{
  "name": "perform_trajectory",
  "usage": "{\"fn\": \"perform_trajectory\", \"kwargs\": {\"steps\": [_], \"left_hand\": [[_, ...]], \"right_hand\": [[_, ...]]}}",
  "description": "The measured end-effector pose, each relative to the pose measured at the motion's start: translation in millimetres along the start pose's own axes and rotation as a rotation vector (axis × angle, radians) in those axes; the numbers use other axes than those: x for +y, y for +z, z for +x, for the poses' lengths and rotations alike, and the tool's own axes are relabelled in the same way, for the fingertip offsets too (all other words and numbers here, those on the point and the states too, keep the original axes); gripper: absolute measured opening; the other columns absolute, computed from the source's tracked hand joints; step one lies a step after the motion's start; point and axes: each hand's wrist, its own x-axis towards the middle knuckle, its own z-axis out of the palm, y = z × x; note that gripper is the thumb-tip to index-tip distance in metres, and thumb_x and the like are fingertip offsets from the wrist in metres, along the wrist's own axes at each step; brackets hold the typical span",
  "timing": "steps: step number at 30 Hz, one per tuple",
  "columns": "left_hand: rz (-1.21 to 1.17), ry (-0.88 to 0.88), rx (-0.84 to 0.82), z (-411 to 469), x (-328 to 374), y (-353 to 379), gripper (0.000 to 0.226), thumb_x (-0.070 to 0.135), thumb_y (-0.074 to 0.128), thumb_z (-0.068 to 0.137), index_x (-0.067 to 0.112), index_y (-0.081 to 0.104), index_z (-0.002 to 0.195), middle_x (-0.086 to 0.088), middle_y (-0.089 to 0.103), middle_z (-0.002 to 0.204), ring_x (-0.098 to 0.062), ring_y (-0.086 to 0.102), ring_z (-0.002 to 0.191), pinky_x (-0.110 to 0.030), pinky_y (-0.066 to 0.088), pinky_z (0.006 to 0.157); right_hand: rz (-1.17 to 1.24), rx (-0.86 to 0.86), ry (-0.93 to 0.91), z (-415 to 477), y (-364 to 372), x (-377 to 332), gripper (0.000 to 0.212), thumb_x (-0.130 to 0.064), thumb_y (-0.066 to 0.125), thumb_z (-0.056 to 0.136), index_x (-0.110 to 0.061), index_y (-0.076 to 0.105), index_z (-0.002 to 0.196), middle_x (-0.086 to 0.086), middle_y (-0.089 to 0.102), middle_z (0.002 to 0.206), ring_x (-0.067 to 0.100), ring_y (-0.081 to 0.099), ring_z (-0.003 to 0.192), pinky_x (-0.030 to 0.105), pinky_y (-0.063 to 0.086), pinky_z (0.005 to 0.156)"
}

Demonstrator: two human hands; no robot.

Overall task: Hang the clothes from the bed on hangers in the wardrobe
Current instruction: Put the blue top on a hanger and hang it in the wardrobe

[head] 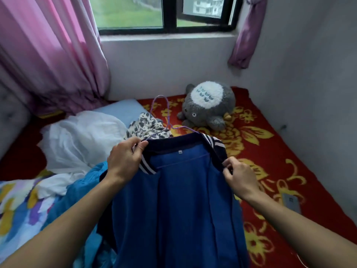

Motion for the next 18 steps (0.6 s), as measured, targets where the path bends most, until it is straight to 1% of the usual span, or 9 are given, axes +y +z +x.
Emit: {"fn": "perform_trajectory", "kwargs": {"steps": [1, 3, 5, 7, 9, 12, 15, 16, 18], "left_hand": [[-0.014, -0.015, 0.019, -3.5, 4.9, -8.9, 0.034, 0.045, 0.052, 0.085, 0.014, 0.063, 0.074, 0.004, 0.049, 0.052, -0.026, 0.049, 0.058, -0.042, 0.046, 0.06], [-0.009, -0.032, 0.045, -15.0, 17.8, -25.2, 0.031, 0.043, 0.053, 0.086, 0.016, 0.066, 0.078, 0.0, 0.057, 0.057, -0.027, 0.054, 0.063, -0.041, 0.047, 0.062], [0.035, -0.035, 0.055, -29.4, 34.0, -39.3, 0.025, 0.039, 0.057, 0.091, 0.018, 0.07, 0.086, -0.005, 0.066, 0.07, -0.028, 0.059, 0.074, -0.038, 0.046, 0.064], [0.065, -0.031, 0.06, -45.3, 50.2, -53.3, 0.019, 0.034, 0.059, 0.092, 0.019, 0.07, 0.088, -0.003, 0.066, 0.072, -0.026, 0.06, 0.076, -0.036, 0.045, 0.065], [0.053, -0.053, 0.074, -62.1, 65.0, -69.2, 0.017, 0.031, 0.061, 0.091, 0.02, 0.069, 0.081, -0.001, 0.063, 0.067, -0.025, 0.059, 0.072, -0.037, 0.045, 0.065], [-0.035, -0.078, 0.129, -92.4, 92.5, -98.1, 0.021, 0.027, 0.065, 0.09, 0.027, 0.063, 0.069, -0.001, 0.06, 0.061, -0.026, 0.055, 0.062, -0.036, 0.042, 0.061], [-0.073, -0.044, 0.208, -133.0, 125.3, -131.8, 0.021, 0.033, 0.066, 0.087, 0.023, 0.066, 0.069, -0.005, 0.064, 0.064, -0.028, 0.058, 0.062, -0.038, 0.043, 0.061], [-0.085, -0.031, 0.243, -147.5, 135.1, -145.0, 0.023, 0.04, 0.064, 0.085, 0.022, 0.066, 0.07, -0.004, 0.063, 0.062, -0.026, 0.056, 0.059, -0.038, 0.044, 0.06], [-0.083, -0.012, 0.293, -177.2, 152.1, -172.0, 0.03, 0.054, 0.059, 0.08, 0.026, 0.067, 0.074, 0.002, 0.06, 0.059, -0.02, 0.052, 0.055, -0.037, 0.044, 0.059]], "right_hand": [[0.085, -0.003, 0.035, -2.6, -8.0, -5.3, 0.007, -0.023, 0.059, 0.088, -0.026, 0.061, 0.093, -0.002, 0.069, 0.087, 0.019, 0.063, 0.073, 0.032, 0.046, 0.059], [0.379, -0.02, 0.097, -0.9, -30.2, -22.4, 0.013, -0.015, 0.06, 0.085, -0.026, 0.063, 0.078, -0.001, 0.067, 0.071, 0.019, 0.061, 0.061, 0.03, 0.047, 0.055], [0.744, -0.052, 0.101, -6.0, -62.5, -50.0, 0.02, -0.002, 0.057, 0.087, -0.017, 0.066, 0.076, -0.001, 0.064, 0.057, 0.015, 0.057, 0.049, 0.029, 0.051, 0.051], [1.017, -0.115, 0.007, -24.8, -102.3, -82.7, 0.022, 0.007, 0.053, 0.09, -0.007, 0.065, 0.078, -0.003, 0.06, 0.051, 0.008, 0.05, 0.042, 0.02, 0.044, 0.044], [1.109, -0.191, -0.162, -56.4, -138.8, -107.0, 0.021, 0.005, 0.055, 0.09, -0.008, 0.068, 0.08, 0.002, 0.061, 0.058, 0.008, 0.052, 0.048, 0.016, 0.044, 0.046], [1.059, -0.347, -0.401, -112.1, -163.6, -111.8, 0.024, 0.005, 0.056, 0.089, -0.012, 0.068, 0.078, 0.005, 0.059, 0.066, 0.009, 0.051, 0.056, 0.018, 0.043, 0.052], [0.607, -0.466, -0.633, -155.0, -157.0, -89.2, 0.022, -0.001, 0.057, 0.088, -0.02, 0.066, 0.082, -0.004, 0.061, 0.069, 0.011, 0.053, 0.06, 0.028, 0.047, 0.058], [0.468, -0.47, -0.664, -162.7, -154.7, -79.1, 0.018, -0.006, 0.059, 0.087, -0.022, 0.066, 0.086, -0.005, 0.064, 0.073, 0.013, 0.057, 0.064, 0.033, 0.051, 0.063], [0.444, -0.336, -0.646, -171.9, -165.4, -66.2, 0.012, -0.016, 0.064, 0.085, -0.025, 0.066, 0.092, -0.006, 0.067, 0.077, 0.012, 0.063, 0.069, 0.038, 0.055, 0.067]]}}
